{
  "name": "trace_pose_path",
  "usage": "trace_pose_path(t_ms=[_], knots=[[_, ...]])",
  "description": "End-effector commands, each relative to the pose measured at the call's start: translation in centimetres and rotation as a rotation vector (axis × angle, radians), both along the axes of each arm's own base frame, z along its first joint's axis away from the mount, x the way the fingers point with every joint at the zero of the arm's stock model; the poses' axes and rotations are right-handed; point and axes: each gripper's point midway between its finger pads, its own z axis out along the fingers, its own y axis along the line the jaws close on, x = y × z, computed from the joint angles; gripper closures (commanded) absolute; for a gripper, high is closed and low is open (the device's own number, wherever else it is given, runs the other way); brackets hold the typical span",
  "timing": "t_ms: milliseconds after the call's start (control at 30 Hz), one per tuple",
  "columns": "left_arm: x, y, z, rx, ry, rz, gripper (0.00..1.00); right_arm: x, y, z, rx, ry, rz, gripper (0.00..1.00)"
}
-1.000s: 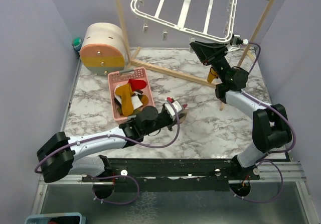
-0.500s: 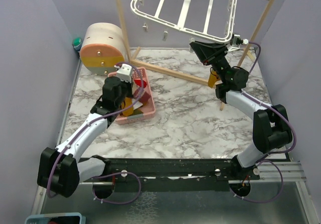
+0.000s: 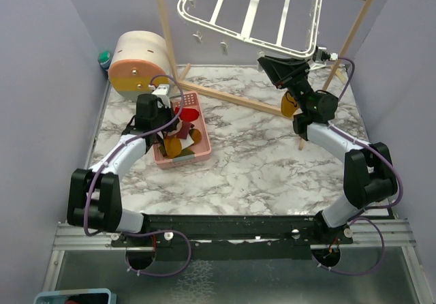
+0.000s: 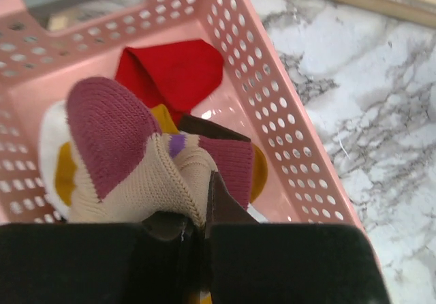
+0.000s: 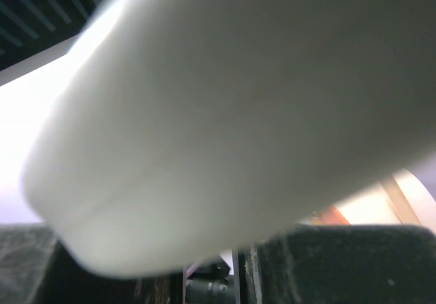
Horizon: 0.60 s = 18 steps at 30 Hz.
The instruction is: Remove the socks clipped to the hanger
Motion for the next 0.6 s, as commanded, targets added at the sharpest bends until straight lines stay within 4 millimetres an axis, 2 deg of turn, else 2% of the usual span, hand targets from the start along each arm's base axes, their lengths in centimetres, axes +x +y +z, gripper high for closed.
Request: trace_pose_path(t_ms=[0,100,200,400,567], knots=[[-1.0,-2.9,-1.9,-0.083,0.166,-0.14,0.9,-0.9,0.5,-0.3,-0.027,-0.005,0.028,0.99],[-0.9,-3.3,-2.5,-0.094,0.203,-0.156,0.8,-0.9,0.5,-0.5,-0.027,-0.002,0.029,0.99],[-0.9,-3.2,-2.1,-0.094,0.188,-0.151,0.74,-0.9,0.6,-0.6,-0.027,0.0,0.029,0.99],[-1.2,-2.1,0.0,-0.048,0.157,-0.118,0.65,-0.9,0.6,-0.7,-0.027,0.004,0.031,0.99],[-3.0,-1.0,2.3,-0.019,0.15,-0.076,0.55,-0.9,0.5,-0.8,-0.026,0.006,0.03,0.99]])
